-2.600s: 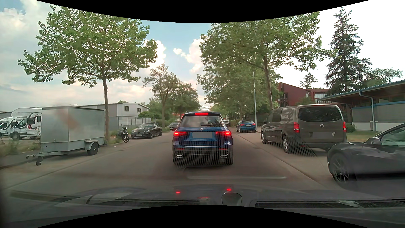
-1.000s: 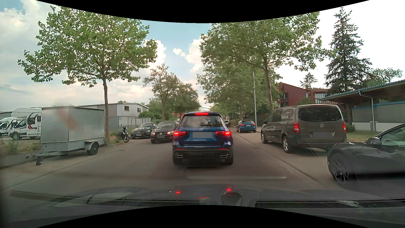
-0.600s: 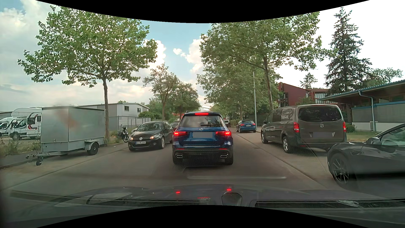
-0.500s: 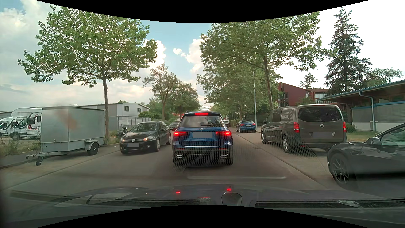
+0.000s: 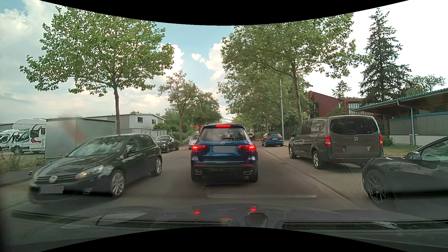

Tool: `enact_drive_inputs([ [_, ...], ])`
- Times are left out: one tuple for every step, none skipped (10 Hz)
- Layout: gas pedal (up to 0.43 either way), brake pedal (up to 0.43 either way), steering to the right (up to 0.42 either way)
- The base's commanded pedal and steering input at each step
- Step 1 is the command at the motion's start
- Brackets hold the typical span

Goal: Follow the waypoints while adhering to traffic rules and regulations

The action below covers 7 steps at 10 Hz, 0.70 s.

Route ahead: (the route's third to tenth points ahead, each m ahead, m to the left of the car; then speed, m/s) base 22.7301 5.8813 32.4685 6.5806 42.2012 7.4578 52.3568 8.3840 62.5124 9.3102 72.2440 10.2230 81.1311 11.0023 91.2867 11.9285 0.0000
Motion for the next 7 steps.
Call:
enact_drive_inputs([
  [0.000,0.189,0.009],
  [0.000,0.189,0.009],
  [0.000,0.189,0.009],
  [0.000,0.189,0.009],
  [0.000,0.189,0.009],
  [0.000,0.189,0.009],
  [0.000,0.189,0.009],
])
